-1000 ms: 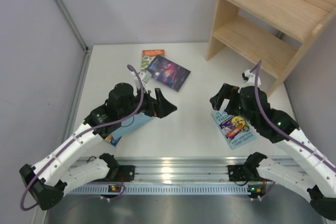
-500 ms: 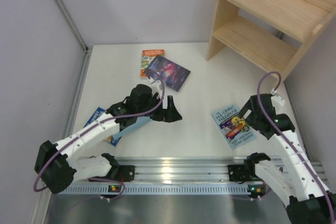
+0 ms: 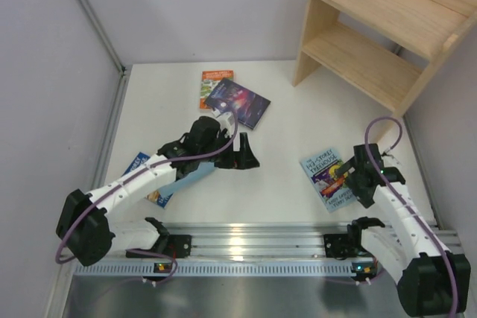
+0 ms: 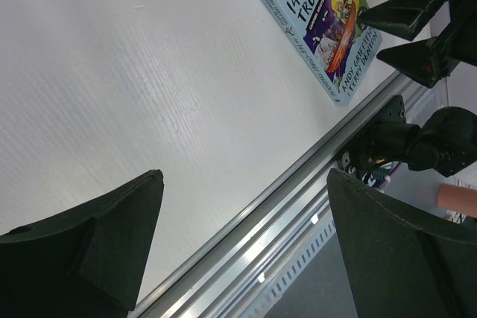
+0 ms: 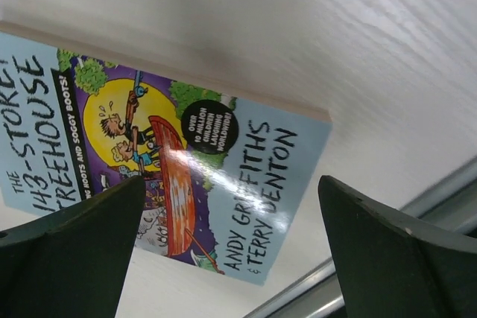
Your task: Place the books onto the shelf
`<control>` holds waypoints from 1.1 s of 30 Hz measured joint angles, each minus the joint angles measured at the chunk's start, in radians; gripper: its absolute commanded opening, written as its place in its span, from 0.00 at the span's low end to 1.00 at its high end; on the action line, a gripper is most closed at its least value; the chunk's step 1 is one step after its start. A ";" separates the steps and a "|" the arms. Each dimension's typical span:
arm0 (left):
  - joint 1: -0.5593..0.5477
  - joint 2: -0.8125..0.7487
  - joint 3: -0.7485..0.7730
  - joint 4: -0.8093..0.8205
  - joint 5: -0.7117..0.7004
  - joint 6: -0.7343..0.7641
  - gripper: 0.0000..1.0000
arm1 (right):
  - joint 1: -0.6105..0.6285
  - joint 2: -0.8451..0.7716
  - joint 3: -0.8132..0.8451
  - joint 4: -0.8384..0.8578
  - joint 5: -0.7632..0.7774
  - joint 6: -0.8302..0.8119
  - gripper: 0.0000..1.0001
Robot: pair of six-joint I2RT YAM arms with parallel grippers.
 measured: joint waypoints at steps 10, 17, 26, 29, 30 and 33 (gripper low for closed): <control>0.072 0.000 0.015 -0.024 -0.035 0.002 0.96 | 0.041 0.048 -0.091 0.378 -0.343 -0.156 0.91; 0.093 0.021 0.017 -0.025 -0.035 0.011 0.96 | 0.227 0.128 -0.098 0.534 -0.514 -0.203 0.91; 0.093 0.066 0.029 -0.006 0.031 0.003 0.98 | 0.224 0.192 0.147 0.319 -0.406 -0.416 0.96; 0.093 0.095 0.029 0.061 0.070 -0.034 0.96 | 0.105 0.247 0.169 0.379 -0.406 -0.485 0.93; 0.093 0.120 0.036 0.085 0.092 -0.049 0.95 | 0.071 0.284 0.172 0.393 -0.399 -0.504 0.92; 0.093 0.202 0.075 0.111 0.132 -0.072 0.93 | 0.020 0.404 0.182 0.419 -0.366 -0.558 0.91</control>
